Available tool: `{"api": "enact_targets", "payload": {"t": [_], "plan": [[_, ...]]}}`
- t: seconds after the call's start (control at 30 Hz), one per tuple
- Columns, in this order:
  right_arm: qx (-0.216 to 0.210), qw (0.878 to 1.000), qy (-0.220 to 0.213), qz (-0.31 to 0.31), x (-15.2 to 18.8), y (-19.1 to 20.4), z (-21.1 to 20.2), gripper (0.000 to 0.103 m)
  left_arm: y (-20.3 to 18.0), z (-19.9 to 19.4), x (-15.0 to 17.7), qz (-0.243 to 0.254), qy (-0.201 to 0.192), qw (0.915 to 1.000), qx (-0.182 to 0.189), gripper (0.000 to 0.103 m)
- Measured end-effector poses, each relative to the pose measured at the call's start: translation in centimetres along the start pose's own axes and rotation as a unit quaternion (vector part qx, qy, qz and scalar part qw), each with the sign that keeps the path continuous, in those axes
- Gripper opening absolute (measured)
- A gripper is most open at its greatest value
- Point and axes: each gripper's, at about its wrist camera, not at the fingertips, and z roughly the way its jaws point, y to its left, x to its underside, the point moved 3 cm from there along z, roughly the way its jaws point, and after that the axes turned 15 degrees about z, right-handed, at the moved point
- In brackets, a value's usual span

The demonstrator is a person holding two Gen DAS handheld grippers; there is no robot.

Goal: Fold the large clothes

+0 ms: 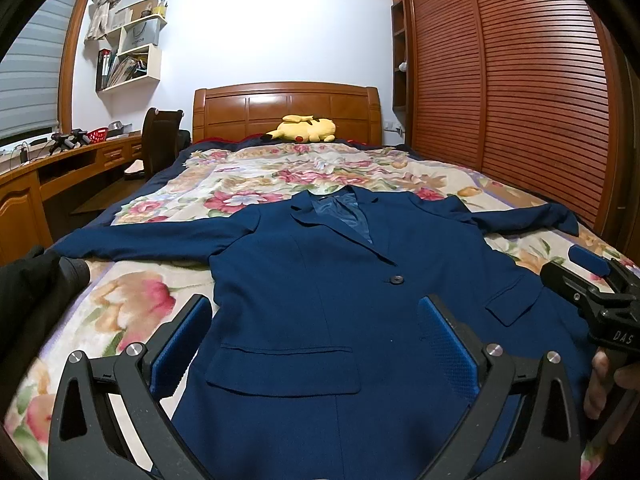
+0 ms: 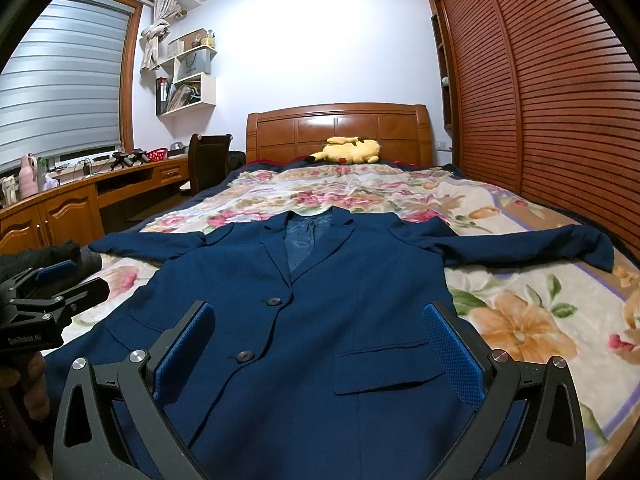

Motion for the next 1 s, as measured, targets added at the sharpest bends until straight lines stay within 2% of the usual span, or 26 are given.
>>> {"api": "enact_targets", "payload": {"t": [1.0], "plan": [[-0.001,1.000,0.000,0.001,0.00,-0.12,0.00,0.103,0.01,-0.36,-0.36,0.000,-0.005,1.0000,-0.003,0.103]]}}
